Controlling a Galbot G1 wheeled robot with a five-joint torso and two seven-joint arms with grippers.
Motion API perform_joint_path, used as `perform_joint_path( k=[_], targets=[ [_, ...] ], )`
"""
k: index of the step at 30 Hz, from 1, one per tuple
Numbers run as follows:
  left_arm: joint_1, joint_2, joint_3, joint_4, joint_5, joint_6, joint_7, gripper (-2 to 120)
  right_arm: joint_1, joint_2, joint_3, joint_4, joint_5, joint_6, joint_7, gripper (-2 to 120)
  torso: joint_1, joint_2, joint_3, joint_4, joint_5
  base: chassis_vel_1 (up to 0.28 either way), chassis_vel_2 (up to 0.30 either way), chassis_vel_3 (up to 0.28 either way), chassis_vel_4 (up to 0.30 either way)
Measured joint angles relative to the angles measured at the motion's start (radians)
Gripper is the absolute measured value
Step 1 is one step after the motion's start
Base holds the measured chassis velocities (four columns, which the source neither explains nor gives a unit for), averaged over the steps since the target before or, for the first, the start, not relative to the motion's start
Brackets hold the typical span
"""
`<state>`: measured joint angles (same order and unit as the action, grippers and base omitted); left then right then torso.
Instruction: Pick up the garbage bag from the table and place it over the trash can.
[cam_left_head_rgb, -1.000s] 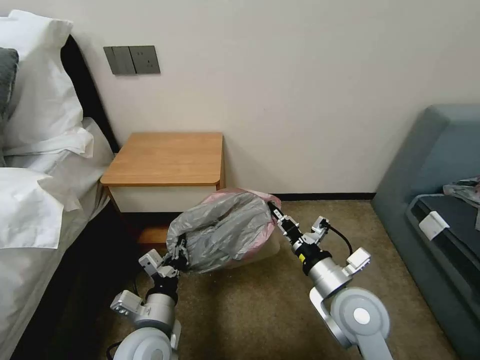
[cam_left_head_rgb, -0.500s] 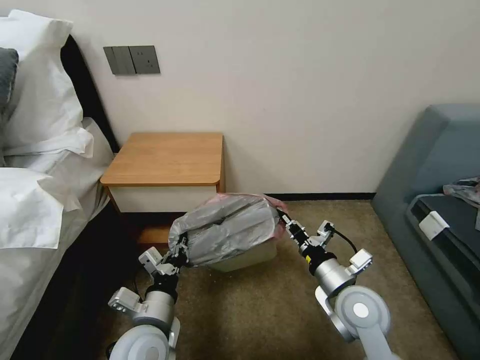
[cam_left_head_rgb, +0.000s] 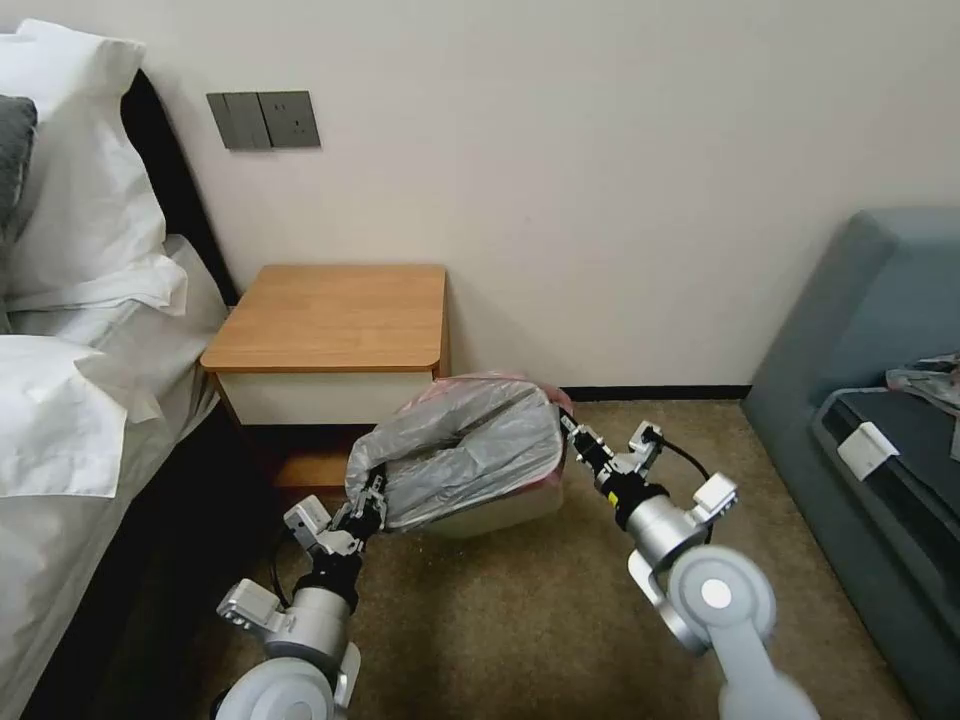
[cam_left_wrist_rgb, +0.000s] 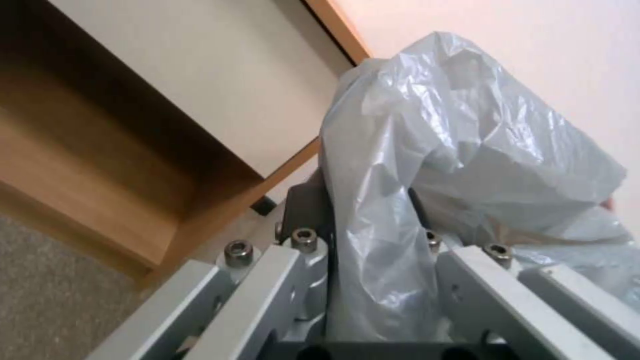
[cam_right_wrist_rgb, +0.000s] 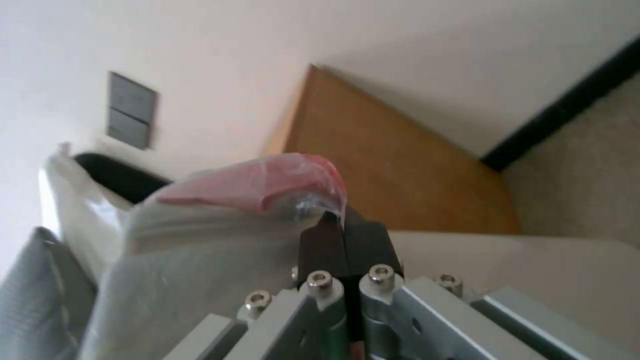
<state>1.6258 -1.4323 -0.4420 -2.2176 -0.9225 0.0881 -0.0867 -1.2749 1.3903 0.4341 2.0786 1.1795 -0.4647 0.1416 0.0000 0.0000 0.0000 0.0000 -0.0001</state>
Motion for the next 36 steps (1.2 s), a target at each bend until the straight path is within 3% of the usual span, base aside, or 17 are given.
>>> perform_joint_path(
  k=[16,30,36],
  targets=[
    [-0.013,-0.004,-0.001,0.002,-0.049,-0.007,0.005,7,-0.049,-0.006,0.0,0.027,-0.016,-0.041,0.089,0,0.0,0.0,0.0,0.0,0.0,0.0,0.0,0.0,0.0],
    [-0.016,-0.002,-0.003,0.019,-0.07,0.0,0.006,7,-0.043,-0.014,0.0,0.015,-0.193,0.004,-0.037,-2,0.0,0.0,0.0,0.0001,0.0001,0.0,0.0,0.0,0.0],
    [-0.023,-0.002,-0.005,0.042,-0.047,-0.004,0.008,7,-0.085,-0.024,0.012,0.046,-0.206,0.011,-0.101,18,0.0,0.0,0.0,0.0,0.0,0.0,0.0,0.0,0.0]
  ],
)
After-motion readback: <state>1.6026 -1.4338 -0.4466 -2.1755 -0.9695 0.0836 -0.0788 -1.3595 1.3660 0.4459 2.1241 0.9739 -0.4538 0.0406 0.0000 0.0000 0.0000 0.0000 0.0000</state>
